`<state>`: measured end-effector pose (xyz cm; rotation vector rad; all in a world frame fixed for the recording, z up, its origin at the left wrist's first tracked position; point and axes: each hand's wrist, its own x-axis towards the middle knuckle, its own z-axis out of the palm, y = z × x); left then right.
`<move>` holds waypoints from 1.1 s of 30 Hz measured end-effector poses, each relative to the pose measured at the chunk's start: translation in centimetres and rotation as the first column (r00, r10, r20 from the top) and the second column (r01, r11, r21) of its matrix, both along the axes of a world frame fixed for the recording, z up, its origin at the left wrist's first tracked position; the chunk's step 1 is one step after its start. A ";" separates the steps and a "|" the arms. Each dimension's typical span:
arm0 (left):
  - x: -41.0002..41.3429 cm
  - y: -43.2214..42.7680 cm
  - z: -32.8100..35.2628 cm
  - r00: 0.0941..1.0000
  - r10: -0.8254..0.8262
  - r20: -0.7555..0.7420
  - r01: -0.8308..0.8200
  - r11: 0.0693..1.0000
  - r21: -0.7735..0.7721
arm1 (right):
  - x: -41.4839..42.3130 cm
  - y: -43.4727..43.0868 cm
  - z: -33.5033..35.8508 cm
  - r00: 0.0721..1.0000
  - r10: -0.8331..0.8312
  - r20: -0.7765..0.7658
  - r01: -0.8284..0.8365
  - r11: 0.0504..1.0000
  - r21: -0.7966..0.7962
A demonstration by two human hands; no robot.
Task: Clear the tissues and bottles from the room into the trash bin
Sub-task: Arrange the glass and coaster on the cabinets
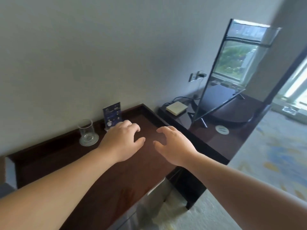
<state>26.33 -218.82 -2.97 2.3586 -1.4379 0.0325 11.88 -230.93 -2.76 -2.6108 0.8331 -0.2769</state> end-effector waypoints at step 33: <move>-24.0 -30.3 -3.0 0.943 -0.327 -0.064 0.333 0.937 0.110 | -26.3 -25.3 -3.5 0.933 -0.359 -0.015 0.359 0.928 0.103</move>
